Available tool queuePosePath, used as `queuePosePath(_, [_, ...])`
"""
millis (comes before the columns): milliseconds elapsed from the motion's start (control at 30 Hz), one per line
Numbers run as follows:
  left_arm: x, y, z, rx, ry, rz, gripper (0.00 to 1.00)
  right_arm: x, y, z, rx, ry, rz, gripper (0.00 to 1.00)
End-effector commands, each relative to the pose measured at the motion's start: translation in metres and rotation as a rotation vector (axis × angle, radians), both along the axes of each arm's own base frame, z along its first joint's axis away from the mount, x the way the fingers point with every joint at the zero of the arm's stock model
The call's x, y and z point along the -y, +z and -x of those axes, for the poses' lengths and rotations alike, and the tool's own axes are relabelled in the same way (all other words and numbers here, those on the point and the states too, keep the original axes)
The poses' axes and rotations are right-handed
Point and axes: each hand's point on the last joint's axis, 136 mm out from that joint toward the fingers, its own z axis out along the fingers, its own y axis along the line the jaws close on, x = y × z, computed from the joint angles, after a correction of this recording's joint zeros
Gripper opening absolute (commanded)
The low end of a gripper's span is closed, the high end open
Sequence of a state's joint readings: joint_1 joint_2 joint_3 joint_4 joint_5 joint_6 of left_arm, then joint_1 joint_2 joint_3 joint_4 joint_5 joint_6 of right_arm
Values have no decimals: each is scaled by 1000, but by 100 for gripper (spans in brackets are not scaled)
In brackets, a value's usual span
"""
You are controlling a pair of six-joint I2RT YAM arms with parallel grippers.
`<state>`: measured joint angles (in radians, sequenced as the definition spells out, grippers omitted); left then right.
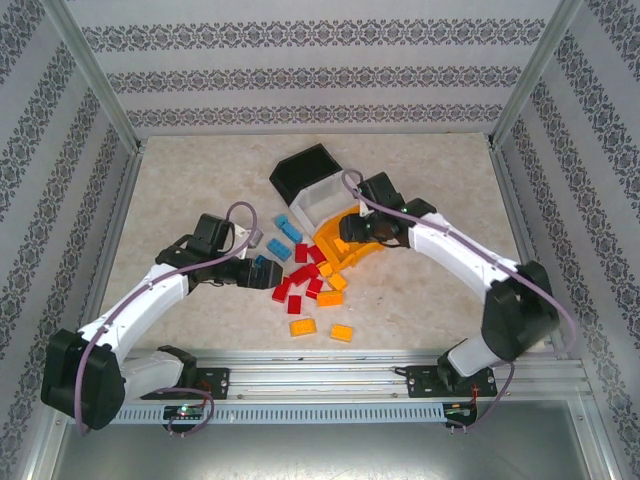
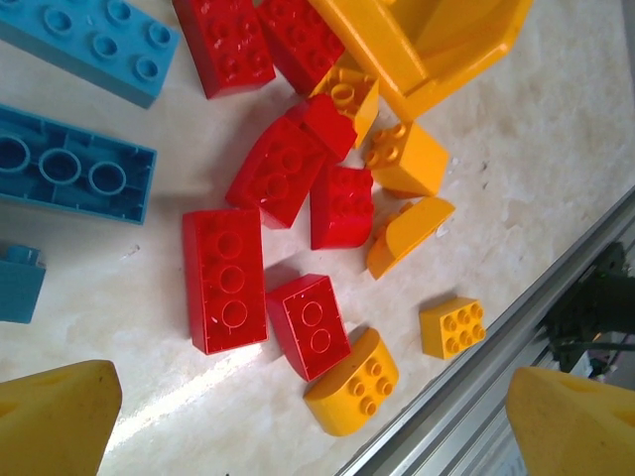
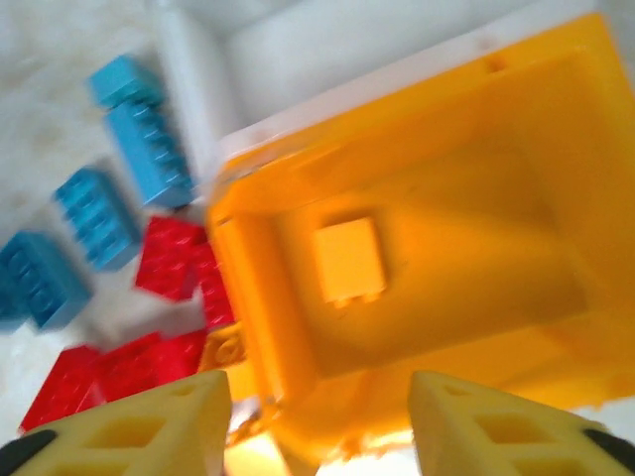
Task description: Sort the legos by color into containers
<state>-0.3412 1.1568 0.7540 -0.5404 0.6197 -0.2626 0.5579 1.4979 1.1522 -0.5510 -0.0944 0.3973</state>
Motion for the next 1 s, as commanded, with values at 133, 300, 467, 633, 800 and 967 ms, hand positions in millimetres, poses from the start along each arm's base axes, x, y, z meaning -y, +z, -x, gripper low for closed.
queuePosePath(133, [2,-4,9,2,-57,-68,100,-33,-37,123,-101,404,91,69])
queuePosePath(300, [2,-4,9,-1,-57,-69,100,-32,-60,169,-134,560,137,74])
queuePosePath(467, [-1,-7,10,-11,-48,-89,100,-30,-80,182,-182,614,252,76])
queuePosePath(633, [-3,-9,10,-12,-45,-101,100,-37,-103,194,-232,665,329,77])
queuePosePath(800, [-2,-10,10,-17,-45,-103,100,-33,-117,186,-229,641,420,77])
queuePosePath(967, [-2,-11,10,-19,-46,-105,100,-24,-124,175,-212,611,509,78])
